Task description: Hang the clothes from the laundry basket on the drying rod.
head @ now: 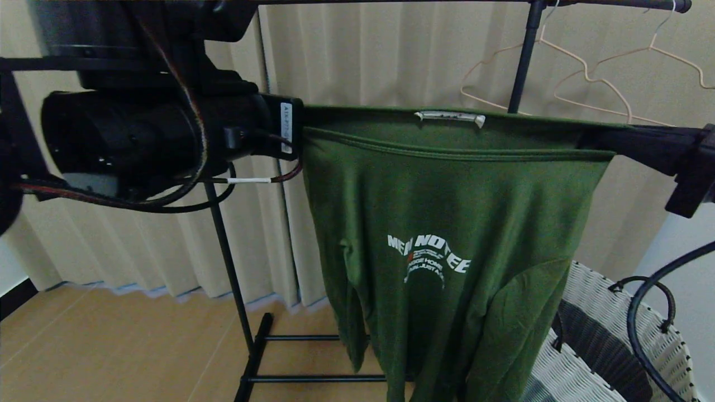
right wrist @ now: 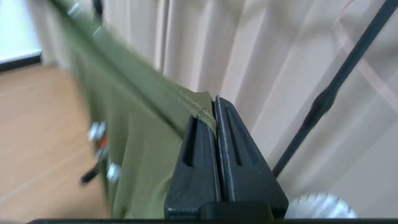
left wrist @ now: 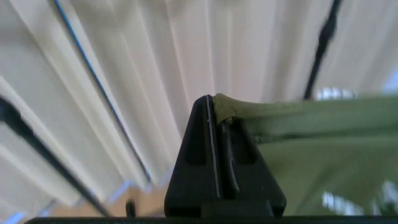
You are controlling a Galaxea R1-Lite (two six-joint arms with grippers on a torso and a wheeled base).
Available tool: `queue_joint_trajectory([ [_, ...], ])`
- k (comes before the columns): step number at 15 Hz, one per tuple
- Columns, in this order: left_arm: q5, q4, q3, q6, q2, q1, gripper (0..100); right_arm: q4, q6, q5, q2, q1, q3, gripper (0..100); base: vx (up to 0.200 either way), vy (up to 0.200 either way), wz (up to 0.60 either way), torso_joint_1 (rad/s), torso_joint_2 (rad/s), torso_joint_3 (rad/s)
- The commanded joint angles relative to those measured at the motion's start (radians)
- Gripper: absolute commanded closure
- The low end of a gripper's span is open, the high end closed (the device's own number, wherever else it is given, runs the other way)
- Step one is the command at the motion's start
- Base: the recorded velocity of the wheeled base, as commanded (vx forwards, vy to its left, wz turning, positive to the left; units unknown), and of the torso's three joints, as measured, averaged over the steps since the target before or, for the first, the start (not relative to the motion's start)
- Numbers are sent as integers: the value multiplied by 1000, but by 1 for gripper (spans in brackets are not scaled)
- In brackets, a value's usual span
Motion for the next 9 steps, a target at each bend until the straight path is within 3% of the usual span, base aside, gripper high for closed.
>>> queue_joint_trajectory([
  [1,-60,74,41,-13,-107,-4,100,-105,6,1,103,-23,3,100,0,0,0,0,0,0],
  [2,-86,96,49,-18,-127,-4,100,-141,9,2,123,-23,1,100,0,0,0,0,0,0],
  [3,-164,148,71,-18,-186,-6,100,-236,14,10,178,-23,-10,100,0,0,0,0,0,0],
  [4,-164,148,71,-18,-186,-6,100,-236,14,10,178,-23,-10,100,0,0,0,0,0,0],
  [5,-272,168,126,-19,-233,-16,100,-320,14,13,260,-22,-40,100,0,0,0,0,0,0],
  [9,-293,166,189,-16,-265,-102,100,-352,37,15,352,-22,-131,100,0,0,0,0,0,0],
])
